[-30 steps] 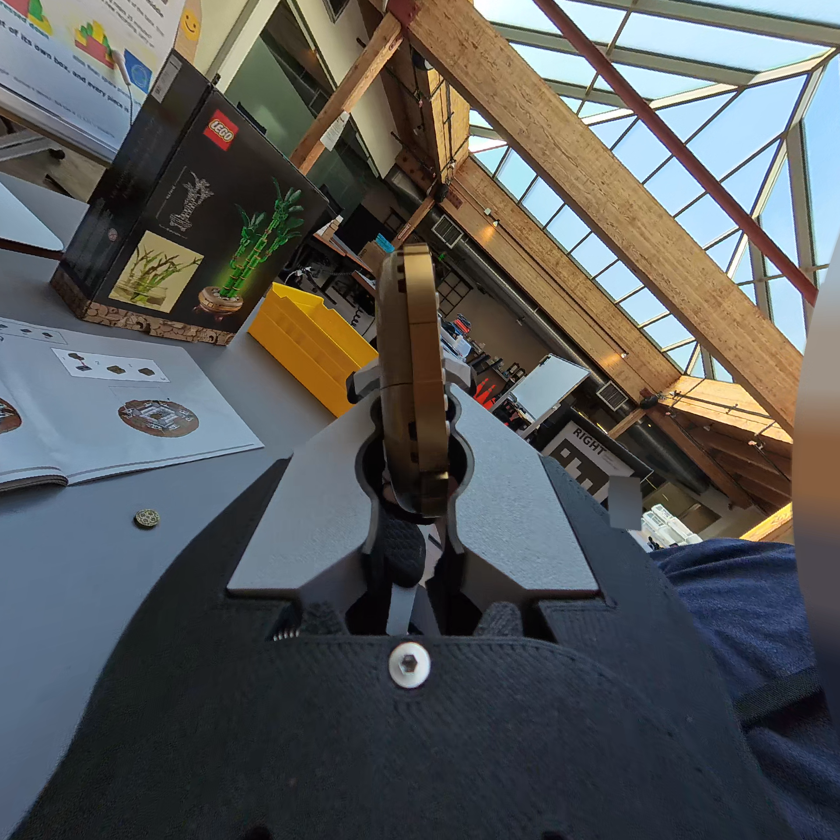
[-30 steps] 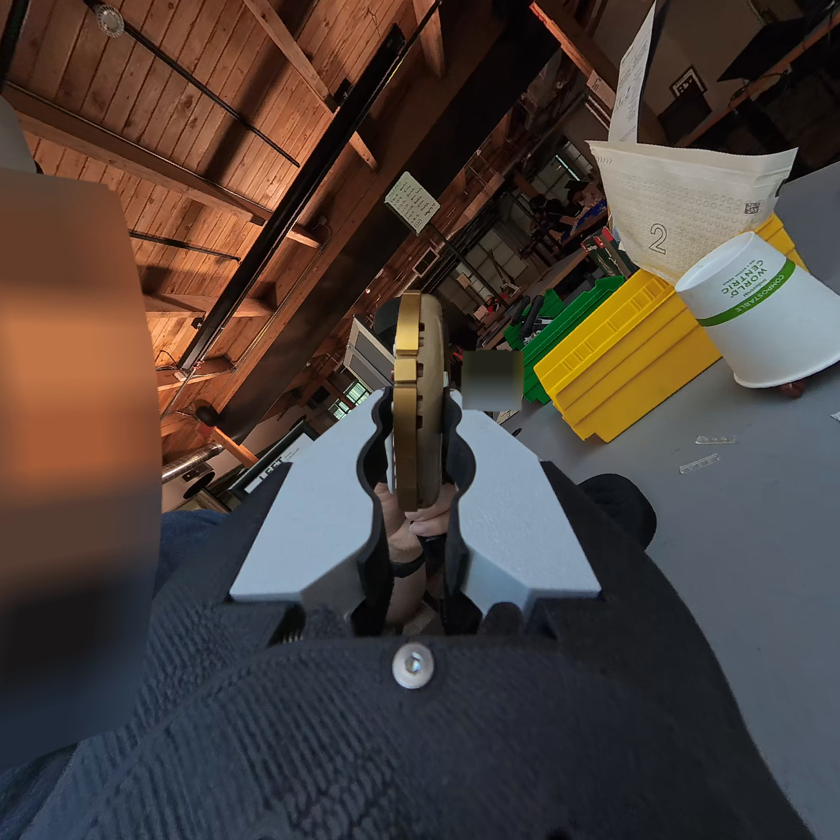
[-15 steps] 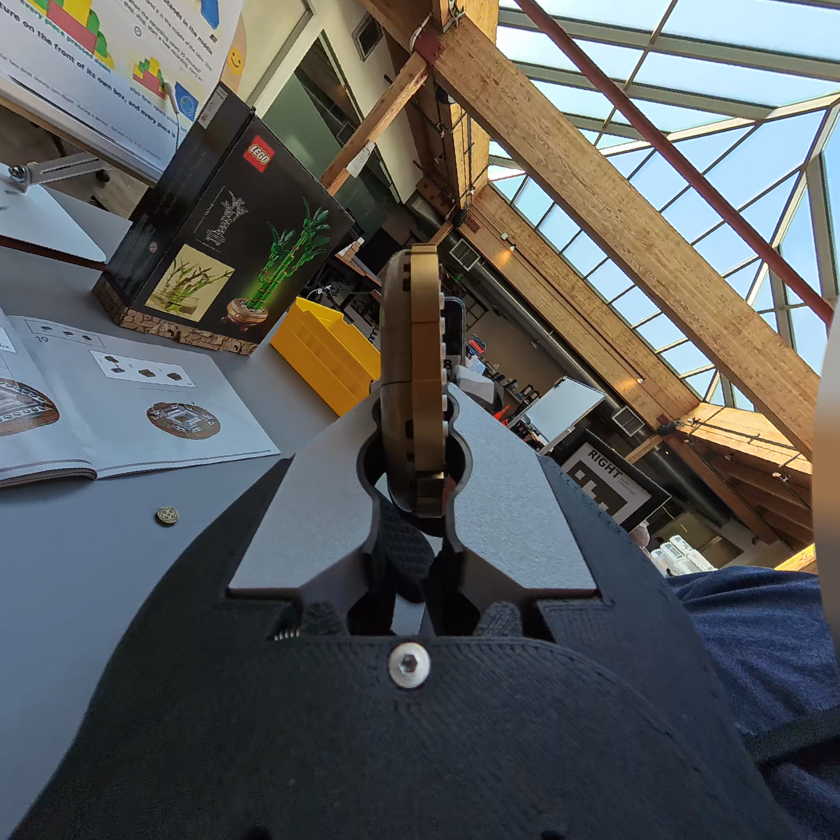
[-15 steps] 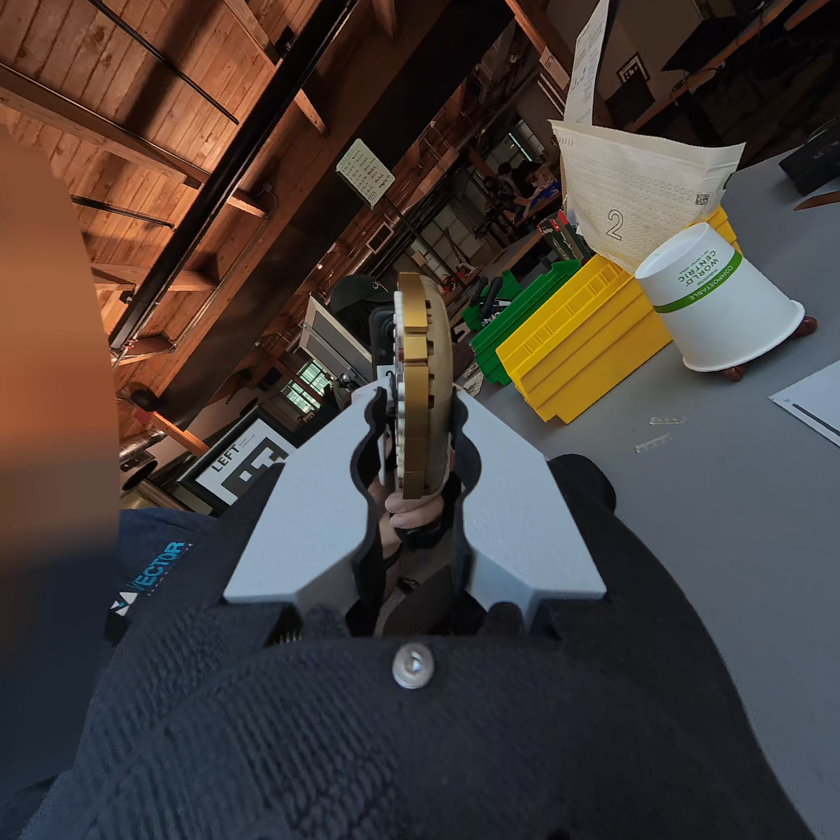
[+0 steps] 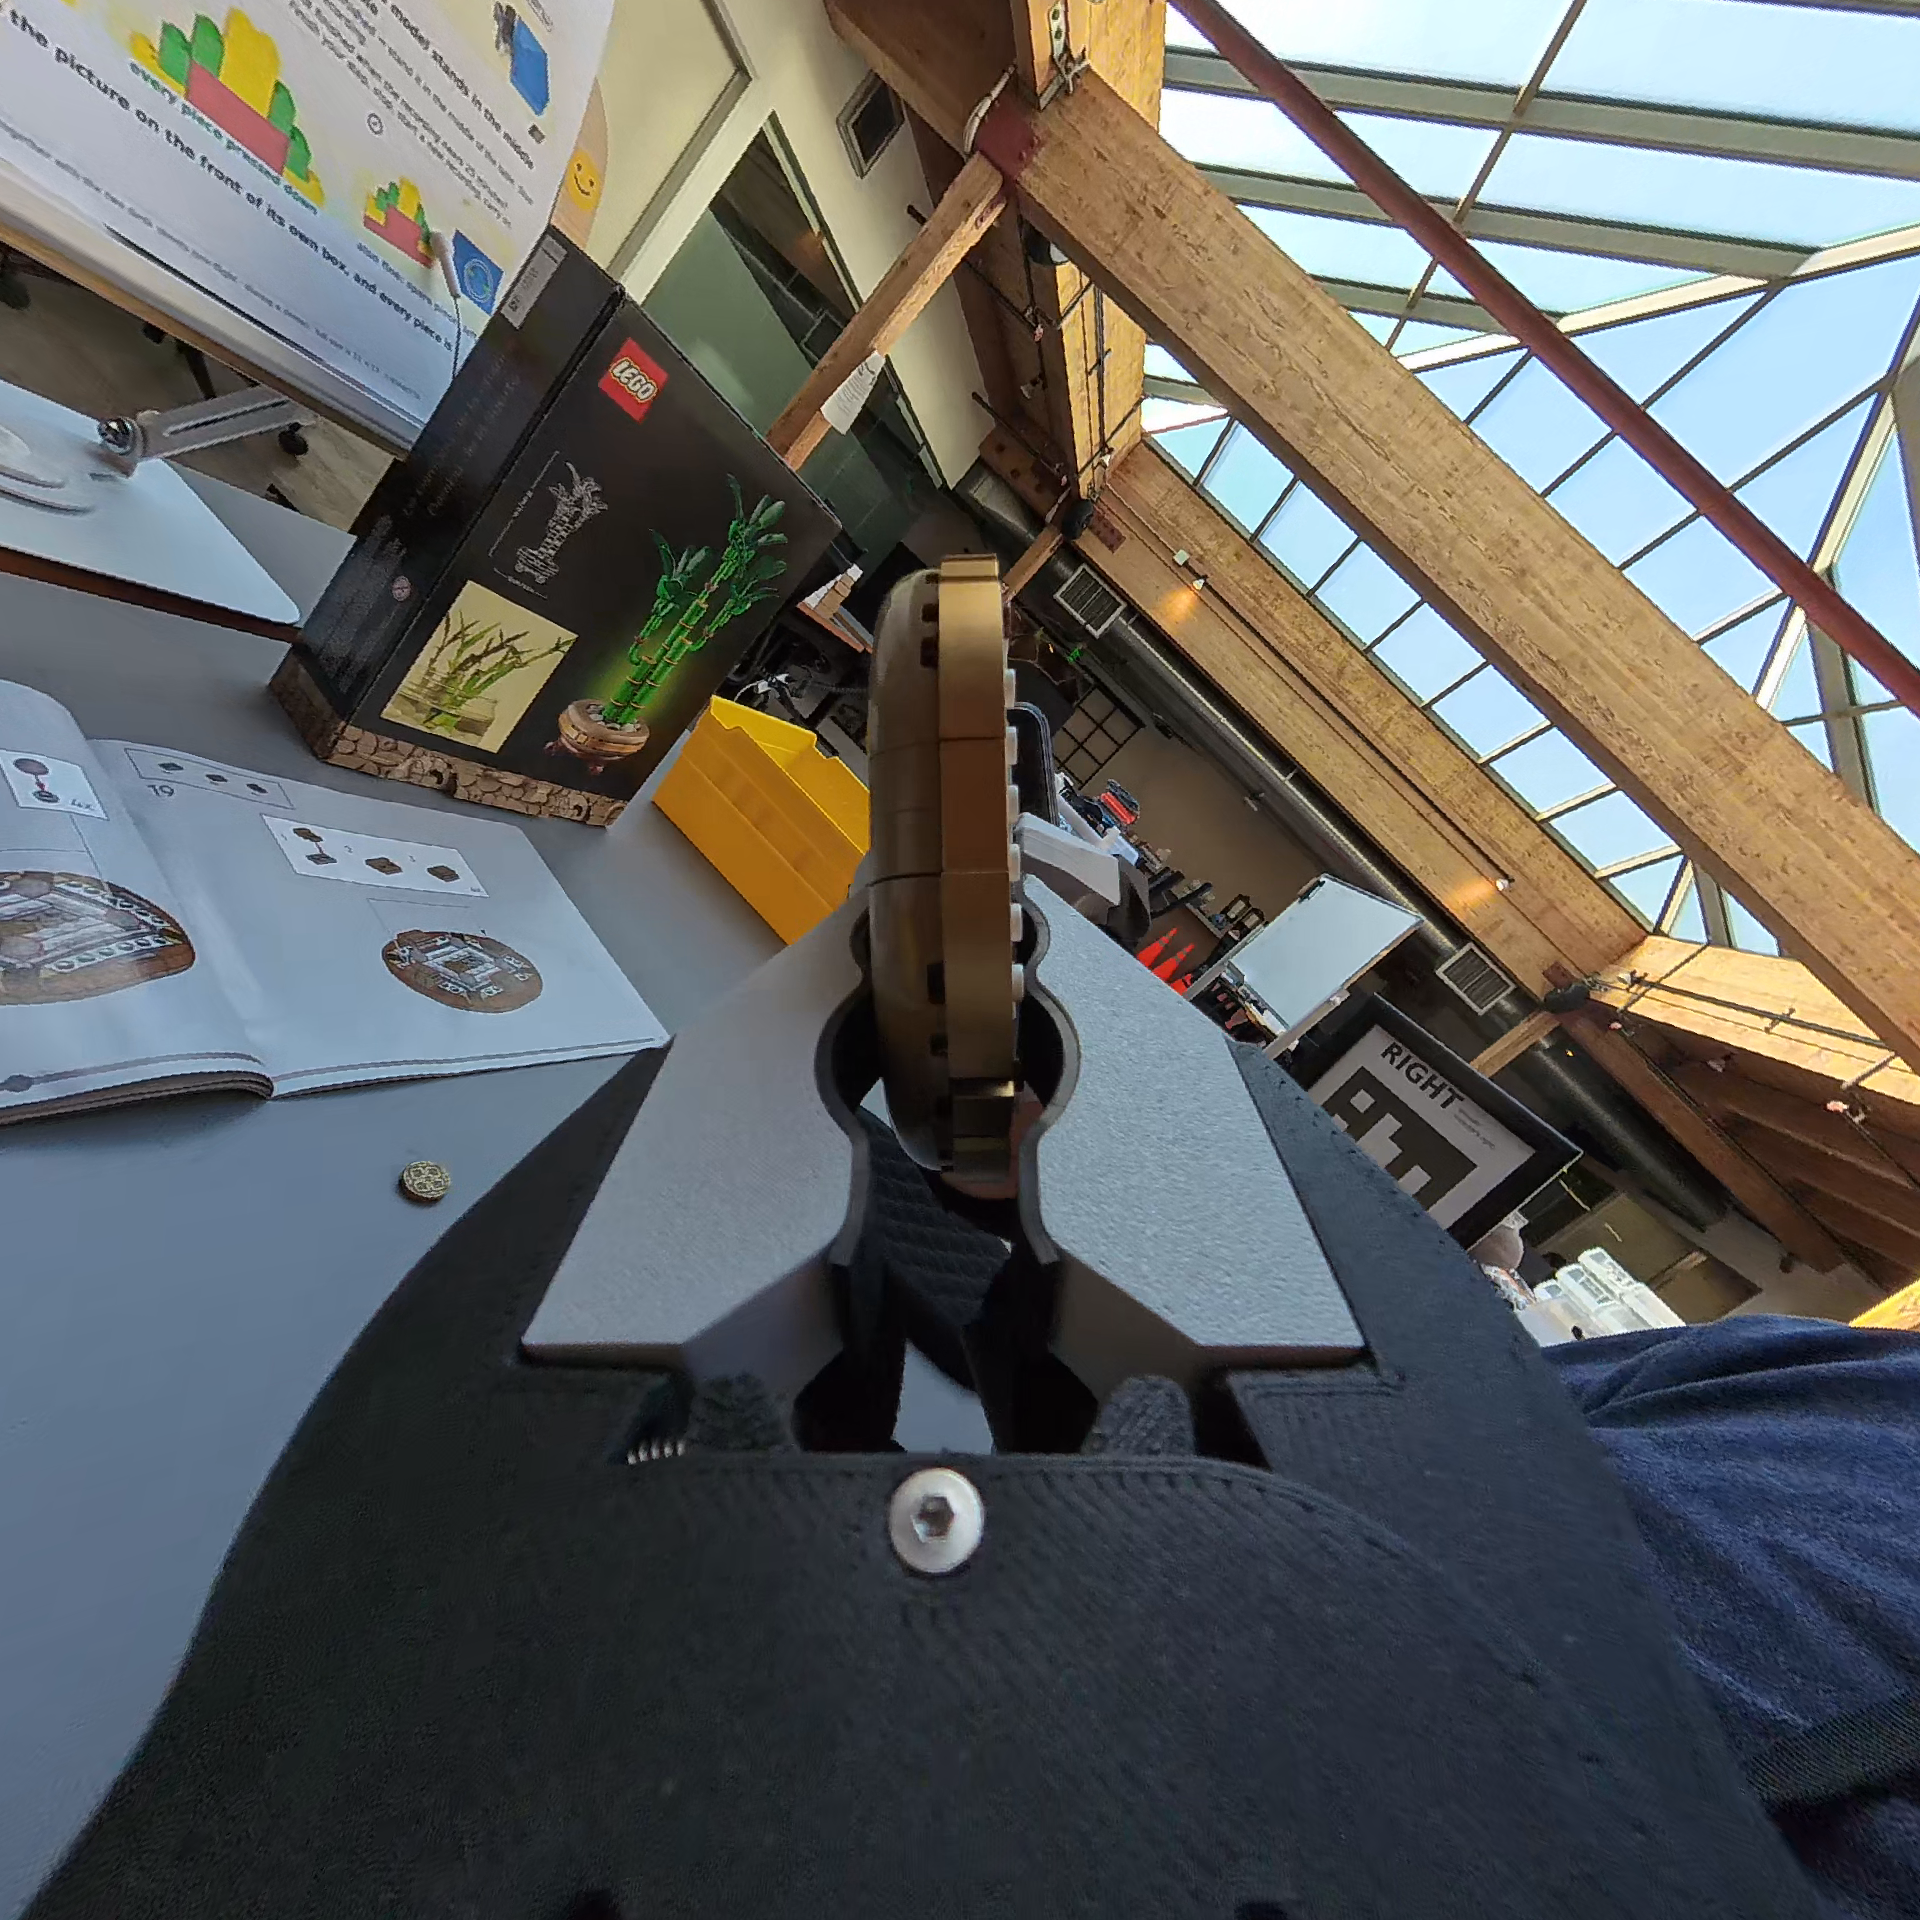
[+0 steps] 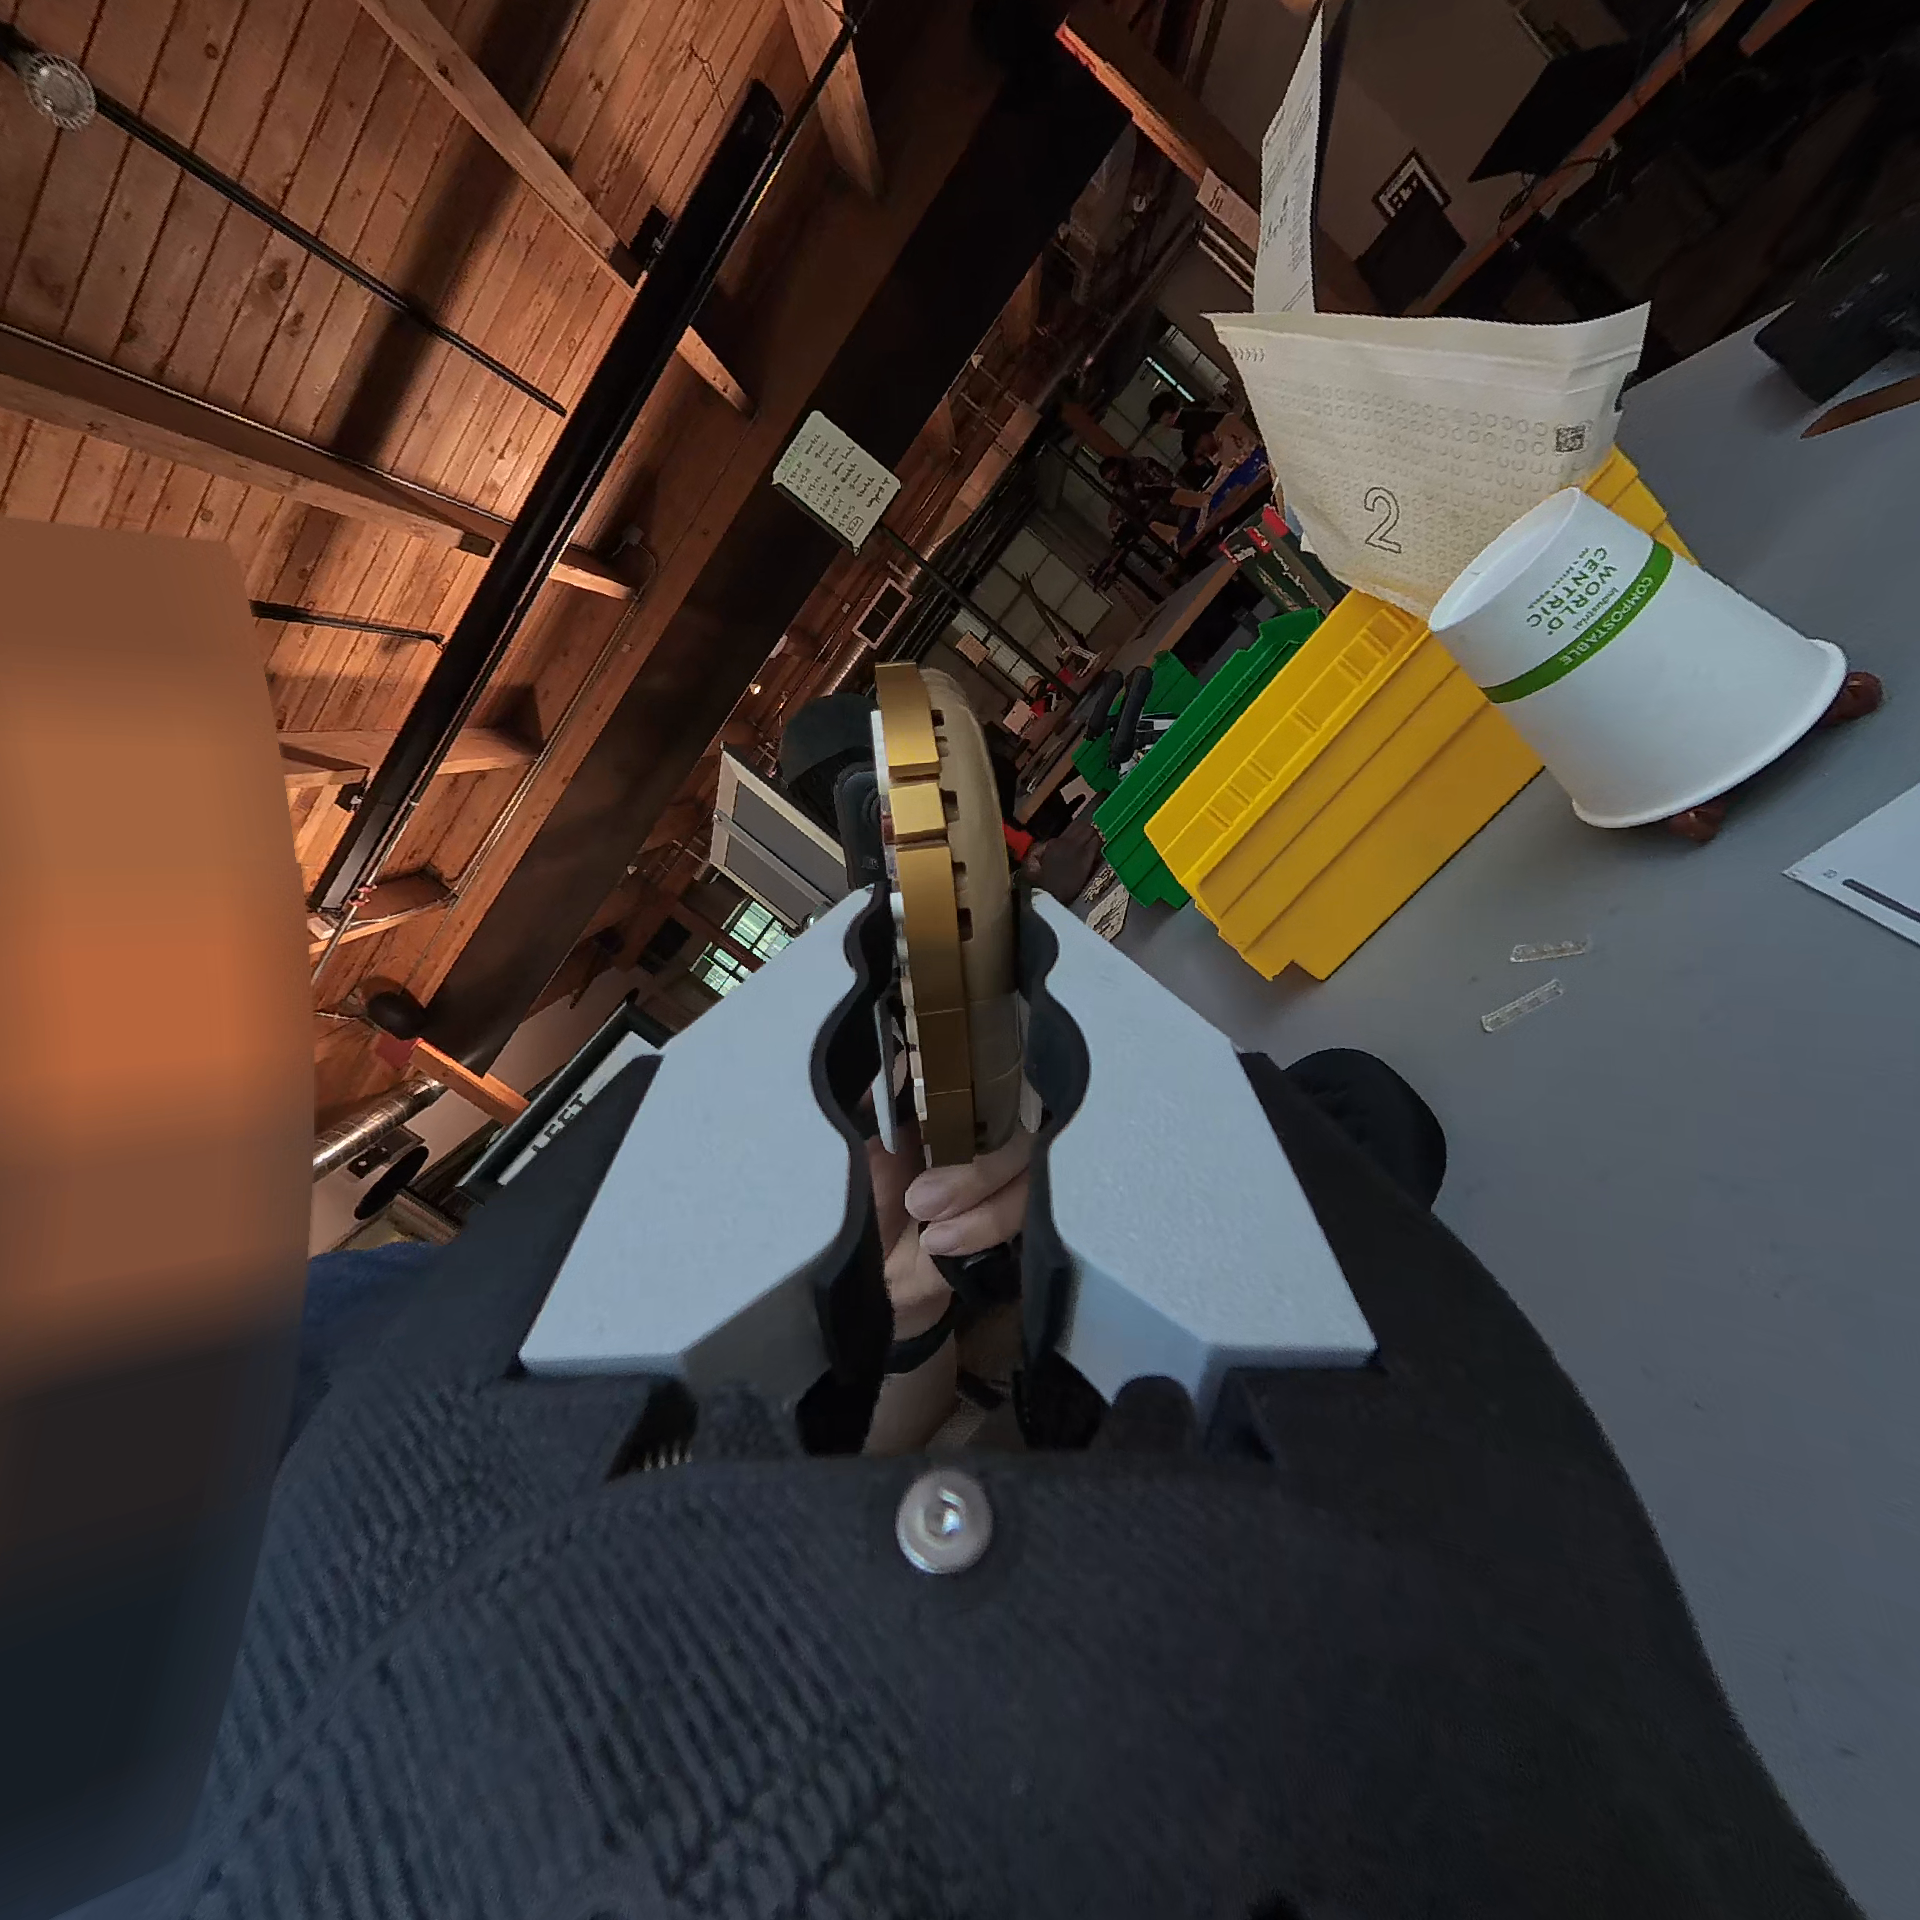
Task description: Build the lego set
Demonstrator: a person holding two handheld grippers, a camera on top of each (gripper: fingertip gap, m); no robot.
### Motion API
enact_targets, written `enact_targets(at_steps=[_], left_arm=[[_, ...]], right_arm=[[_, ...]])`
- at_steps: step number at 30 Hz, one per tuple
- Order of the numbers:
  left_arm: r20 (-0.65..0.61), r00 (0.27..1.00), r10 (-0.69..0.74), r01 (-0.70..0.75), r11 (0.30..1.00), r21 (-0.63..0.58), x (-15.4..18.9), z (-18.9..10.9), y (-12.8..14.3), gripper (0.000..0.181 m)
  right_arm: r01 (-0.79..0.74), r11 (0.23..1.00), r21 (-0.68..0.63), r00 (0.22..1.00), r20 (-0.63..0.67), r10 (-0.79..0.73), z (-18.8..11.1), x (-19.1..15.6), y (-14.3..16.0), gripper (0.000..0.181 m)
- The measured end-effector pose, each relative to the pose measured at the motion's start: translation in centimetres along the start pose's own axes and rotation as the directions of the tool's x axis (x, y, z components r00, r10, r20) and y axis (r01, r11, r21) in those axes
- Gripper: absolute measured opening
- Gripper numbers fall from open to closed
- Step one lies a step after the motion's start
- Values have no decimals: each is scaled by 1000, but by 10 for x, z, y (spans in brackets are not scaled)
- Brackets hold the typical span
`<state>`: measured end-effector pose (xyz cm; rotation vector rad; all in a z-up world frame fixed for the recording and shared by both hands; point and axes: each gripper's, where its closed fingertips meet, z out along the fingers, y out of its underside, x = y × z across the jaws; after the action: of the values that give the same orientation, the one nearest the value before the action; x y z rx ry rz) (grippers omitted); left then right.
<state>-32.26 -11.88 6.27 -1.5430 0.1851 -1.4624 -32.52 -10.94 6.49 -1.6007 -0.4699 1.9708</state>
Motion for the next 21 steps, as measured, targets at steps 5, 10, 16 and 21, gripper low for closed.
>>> enact_targets(at_steps=[5,10,16,21], left_arm=[[-6,1000,-1,1,1000,2,0,1,0,19],[-12,1000,-9,9,1000,6,1,2,0,19],[-8,999,-35,35,999,4,-2,3,3,19],[-8,1000,-26,26,1000,14,-3,3,3,19]], right_arm=[[-15,1000,5,1000,7,15,0,0,-1,21],[23,1000,11,1000,10,-23,-1,-1,-2,20],[31,999,12,1000,-5,-31,-3,3,0,19],[21,1000,12,1000,0,-21,-3,4,0,20]])
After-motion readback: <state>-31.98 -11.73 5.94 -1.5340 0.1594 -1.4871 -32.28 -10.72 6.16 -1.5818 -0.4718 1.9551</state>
